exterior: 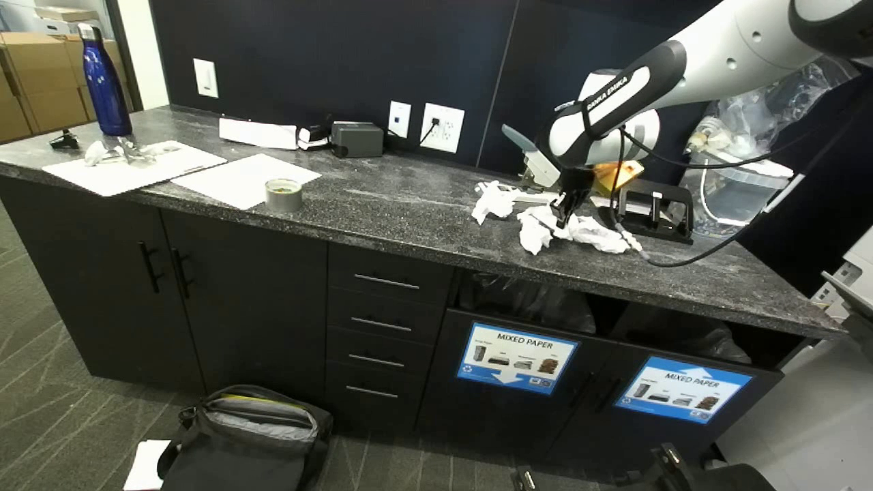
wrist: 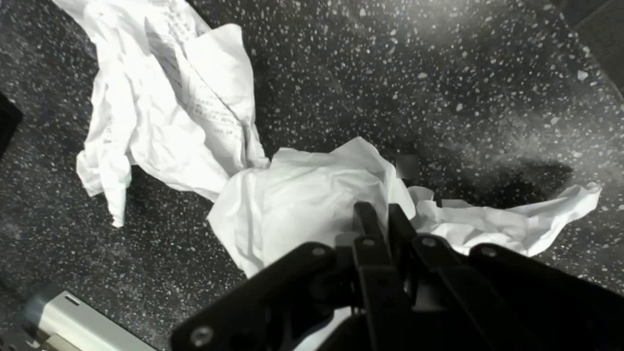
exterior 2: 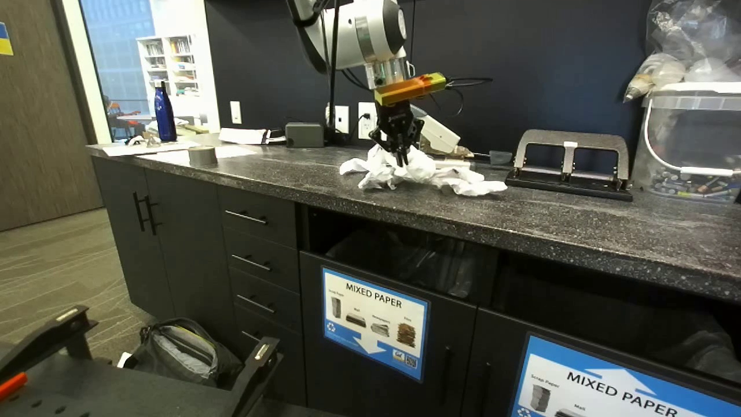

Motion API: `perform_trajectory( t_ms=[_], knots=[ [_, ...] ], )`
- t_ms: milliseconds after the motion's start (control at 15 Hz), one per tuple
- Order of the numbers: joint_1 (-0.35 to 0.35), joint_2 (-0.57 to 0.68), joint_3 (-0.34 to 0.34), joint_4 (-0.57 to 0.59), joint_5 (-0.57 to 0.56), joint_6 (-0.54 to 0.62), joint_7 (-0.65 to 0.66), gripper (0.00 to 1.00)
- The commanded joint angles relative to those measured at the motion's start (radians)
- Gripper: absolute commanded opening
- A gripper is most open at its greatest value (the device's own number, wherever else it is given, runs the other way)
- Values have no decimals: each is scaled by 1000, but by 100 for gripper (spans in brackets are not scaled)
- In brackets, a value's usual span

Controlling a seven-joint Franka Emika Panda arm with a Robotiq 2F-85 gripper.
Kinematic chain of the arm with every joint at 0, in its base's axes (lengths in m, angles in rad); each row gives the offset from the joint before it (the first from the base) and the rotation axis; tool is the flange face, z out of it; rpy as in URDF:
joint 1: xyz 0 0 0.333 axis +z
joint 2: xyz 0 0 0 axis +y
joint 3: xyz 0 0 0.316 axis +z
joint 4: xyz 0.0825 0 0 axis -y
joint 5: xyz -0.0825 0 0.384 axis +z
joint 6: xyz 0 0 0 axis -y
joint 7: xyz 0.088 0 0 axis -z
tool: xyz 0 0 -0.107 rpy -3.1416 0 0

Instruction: Pick up the pieces of paper from the countertop and put them in the left bin.

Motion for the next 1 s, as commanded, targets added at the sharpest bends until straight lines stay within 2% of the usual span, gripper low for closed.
perform_trajectory(
  t_ms=[0,333,533,800,933],
  knots=[
    [21,-60,-27,-8,-29,-72,73,10],
    [53,-122,-88,-41,-83,-136,225,11],
    [54,-167,-103,-68,-84,-261,299,7],
    [24,-225,-60,-143,-12,-433,259,6],
    [1,-247,-29,-188,67,-516,202,6]
  ],
)
